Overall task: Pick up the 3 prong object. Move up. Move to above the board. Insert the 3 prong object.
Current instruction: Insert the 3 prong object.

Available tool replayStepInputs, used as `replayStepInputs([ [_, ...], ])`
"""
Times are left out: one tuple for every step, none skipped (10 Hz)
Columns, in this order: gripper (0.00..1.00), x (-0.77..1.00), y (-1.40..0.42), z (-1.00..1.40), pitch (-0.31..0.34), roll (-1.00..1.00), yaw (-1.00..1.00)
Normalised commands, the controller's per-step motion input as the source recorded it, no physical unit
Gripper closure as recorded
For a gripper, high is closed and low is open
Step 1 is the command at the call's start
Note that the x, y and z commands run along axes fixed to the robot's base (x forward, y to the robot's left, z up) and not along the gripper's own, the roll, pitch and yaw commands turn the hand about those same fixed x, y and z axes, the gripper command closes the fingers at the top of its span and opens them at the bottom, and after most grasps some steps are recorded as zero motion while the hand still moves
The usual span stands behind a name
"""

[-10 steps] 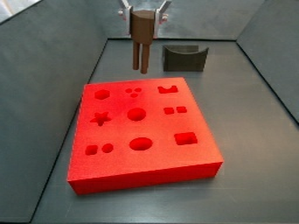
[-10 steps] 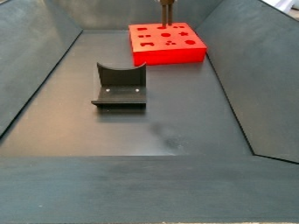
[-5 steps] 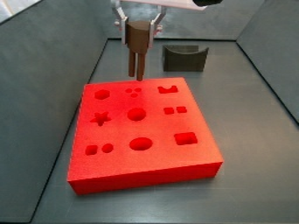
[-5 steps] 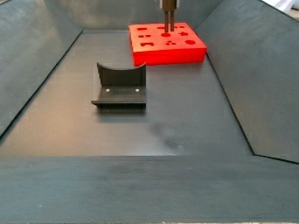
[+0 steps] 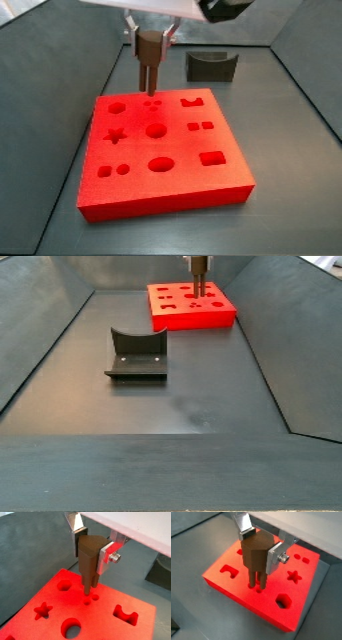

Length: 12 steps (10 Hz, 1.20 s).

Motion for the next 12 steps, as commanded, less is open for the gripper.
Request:
replayStepInputs([
  [1.00, 0.00, 0.00, -0.29, 0.000, 0.00, -0.09],
  [1.00, 0.03, -0.10, -0.36, -0.007, -0.02, -0.09],
  [1.00, 0.08, -0.15, -0.37, -0.024, -0.04, -0.05],
  [1.00, 0.15, -0.14, -0.33, -0.044, -0.08, -0.03],
  [1.00, 0.30, -0.01, -0.38, -0.007, -0.01, 0.00],
  [1.00, 0.21, 0.01, -0.34, 0.000, 0.04, 0.00],
  [1.00, 0.16, 0.07, -0.35, 0.004, 0.09, 0.00],
  [1.00, 0.10, 0.09, -0.34, 0.023, 0.12, 0.00],
  [1.00, 0.02, 0.07, -0.07, 0.020, 0.00, 0.00],
  [1.00, 0.12, 0.00, -0.17, 0.013, 0.00, 0.00],
  [1.00, 0.39, 0.00, -0.31, 0.000, 0.00, -0.05],
  [1.00, 0.43, 0.00, -0.37, -0.003, 0.00, -0.07],
])
